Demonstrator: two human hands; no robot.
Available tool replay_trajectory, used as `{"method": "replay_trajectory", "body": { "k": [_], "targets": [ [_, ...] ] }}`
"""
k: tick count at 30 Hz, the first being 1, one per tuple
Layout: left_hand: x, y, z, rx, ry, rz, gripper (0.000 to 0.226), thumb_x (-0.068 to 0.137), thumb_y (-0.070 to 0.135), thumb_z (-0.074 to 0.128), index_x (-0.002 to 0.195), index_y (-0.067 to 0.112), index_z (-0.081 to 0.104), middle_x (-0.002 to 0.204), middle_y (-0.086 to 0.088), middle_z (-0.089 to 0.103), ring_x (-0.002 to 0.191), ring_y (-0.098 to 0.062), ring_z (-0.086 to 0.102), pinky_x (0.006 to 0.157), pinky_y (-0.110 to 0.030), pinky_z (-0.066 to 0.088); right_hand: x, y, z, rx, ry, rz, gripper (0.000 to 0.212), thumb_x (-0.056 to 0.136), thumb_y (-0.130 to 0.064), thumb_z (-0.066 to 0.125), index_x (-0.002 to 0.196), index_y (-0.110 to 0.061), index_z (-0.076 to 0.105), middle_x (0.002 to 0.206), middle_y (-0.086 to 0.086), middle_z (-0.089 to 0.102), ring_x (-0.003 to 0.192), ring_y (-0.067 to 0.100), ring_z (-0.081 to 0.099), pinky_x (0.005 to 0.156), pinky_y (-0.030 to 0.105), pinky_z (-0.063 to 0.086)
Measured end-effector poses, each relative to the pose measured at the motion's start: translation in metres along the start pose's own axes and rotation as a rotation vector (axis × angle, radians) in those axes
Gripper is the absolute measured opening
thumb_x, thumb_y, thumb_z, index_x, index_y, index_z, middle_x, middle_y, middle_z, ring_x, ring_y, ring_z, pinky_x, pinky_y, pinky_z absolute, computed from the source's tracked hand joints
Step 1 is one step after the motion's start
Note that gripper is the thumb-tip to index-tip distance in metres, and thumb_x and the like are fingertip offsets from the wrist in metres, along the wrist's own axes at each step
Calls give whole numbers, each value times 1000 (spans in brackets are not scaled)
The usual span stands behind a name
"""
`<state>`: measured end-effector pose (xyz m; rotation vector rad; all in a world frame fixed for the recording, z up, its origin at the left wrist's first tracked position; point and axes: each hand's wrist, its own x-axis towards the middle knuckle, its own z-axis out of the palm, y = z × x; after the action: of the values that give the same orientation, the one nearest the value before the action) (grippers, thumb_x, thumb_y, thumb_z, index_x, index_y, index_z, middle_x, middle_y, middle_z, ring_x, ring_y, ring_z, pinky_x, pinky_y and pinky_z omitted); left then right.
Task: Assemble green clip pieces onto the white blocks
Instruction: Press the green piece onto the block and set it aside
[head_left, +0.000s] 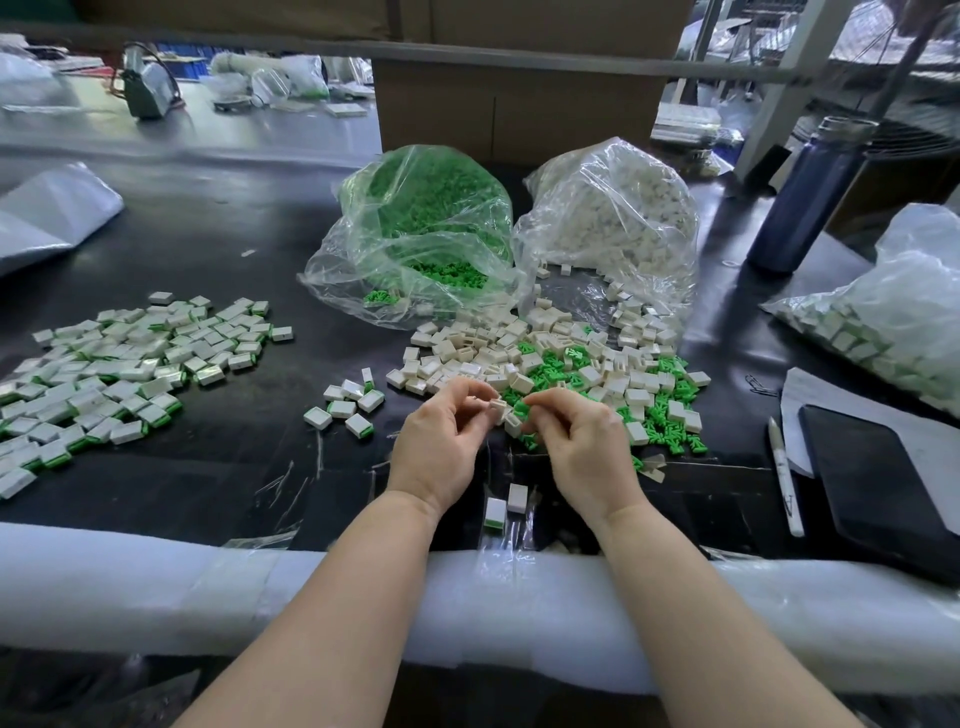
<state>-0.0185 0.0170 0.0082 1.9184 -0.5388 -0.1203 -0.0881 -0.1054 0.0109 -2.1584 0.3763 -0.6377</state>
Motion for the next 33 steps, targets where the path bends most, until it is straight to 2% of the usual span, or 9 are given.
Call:
{"method": "replay_trajectory", "body": {
  "k": [2,5,10,16,25,29,33],
  "targets": [
    [-1,0,1,-35,-57,26,19,86,18,64,84,35,58,81,8,69,81,-13,66,86,-37,52,1,0,-3,182,12,89,14,89,-6,60,91,-15,70,76,-3,69,75,14,66,74,25,54],
    [0,-2,2,-41,-103,48,20,86,16,65,85,36,61,78,12,68,80,-6,65,87,-32,52,2,0,-6,378,4,175,14,82,-5,68,83,-19,71,74,-3,70,71,8,64,70,23,54],
    [0,-2,0,-65,-165,52,17,85,19,65,88,36,64,83,6,70,84,-12,65,89,-34,51,2,0,-8,471,-2,202,15,79,-1,70,82,-16,70,75,1,70,67,6,64,65,21,54],
    [1,-3,-1,-94,-221,20,10,84,18,67,94,20,68,91,0,71,91,-17,65,93,-39,49,2,0,-9,495,-7,203,15,78,0,70,77,-15,70,70,1,69,63,8,62,63,20,54],
    [2,-2,-1,-129,-194,12,9,83,13,68,88,21,68,89,-5,71,90,-21,66,92,-41,50,1,0,-7,436,-58,177,16,78,1,70,71,-13,65,65,-1,64,60,5,59,58,19,51],
    [1,-2,0,-138,-166,17,10,82,13,69,88,21,69,89,-4,71,89,-21,66,91,-37,50,1,1,-6,424,-56,154,20,81,1,67,71,-16,64,67,-1,64,60,4,58,58,18,51],
    [0,-1,0,-117,-147,34,10,82,13,68,91,18,71,86,-2,71,85,-17,65,88,-31,51,2,2,-5,348,-56,119,22,82,-2,67,72,-20,62,68,-2,63,63,8,57,63,24,52]
  ]
}}
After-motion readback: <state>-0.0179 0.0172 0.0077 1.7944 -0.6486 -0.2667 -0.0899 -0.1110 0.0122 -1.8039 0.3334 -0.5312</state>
